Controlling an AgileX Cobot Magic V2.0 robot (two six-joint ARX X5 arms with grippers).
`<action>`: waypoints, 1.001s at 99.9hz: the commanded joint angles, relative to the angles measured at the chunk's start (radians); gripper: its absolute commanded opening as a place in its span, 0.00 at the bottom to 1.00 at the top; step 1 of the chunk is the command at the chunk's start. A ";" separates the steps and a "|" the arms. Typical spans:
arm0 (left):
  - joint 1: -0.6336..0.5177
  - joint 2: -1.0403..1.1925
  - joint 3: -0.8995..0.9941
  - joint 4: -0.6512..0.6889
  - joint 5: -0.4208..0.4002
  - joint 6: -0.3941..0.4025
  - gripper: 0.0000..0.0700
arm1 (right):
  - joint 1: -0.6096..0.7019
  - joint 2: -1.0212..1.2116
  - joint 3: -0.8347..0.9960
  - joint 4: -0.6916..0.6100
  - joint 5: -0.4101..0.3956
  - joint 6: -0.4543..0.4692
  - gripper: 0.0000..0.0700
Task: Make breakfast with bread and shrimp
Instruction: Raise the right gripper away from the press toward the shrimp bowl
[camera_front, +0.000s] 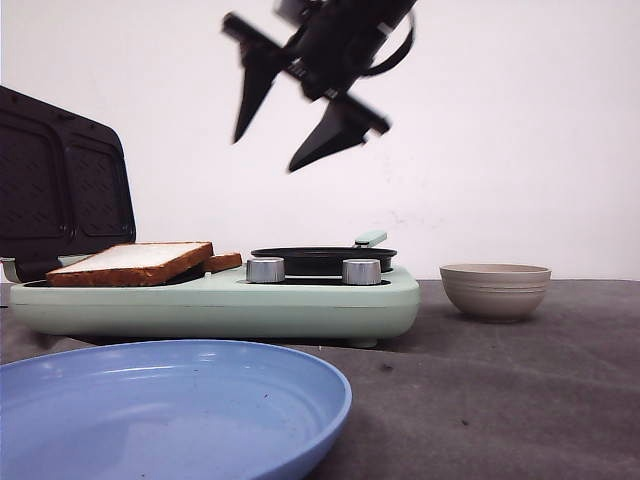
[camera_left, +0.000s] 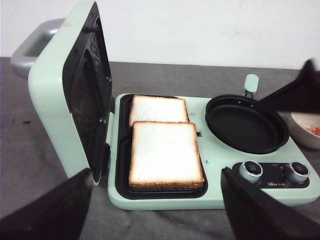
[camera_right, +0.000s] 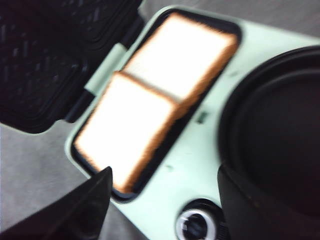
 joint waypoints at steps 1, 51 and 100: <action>-0.002 0.003 0.002 0.012 -0.005 0.012 0.62 | -0.002 -0.018 0.021 -0.003 0.007 -0.044 0.57; -0.002 0.003 0.002 0.012 -0.005 0.011 0.62 | -0.128 -0.279 -0.164 -0.029 0.030 -0.109 0.38; -0.002 0.003 0.002 0.012 -0.004 0.002 0.62 | -0.167 -0.818 -0.881 0.294 0.117 -0.110 0.35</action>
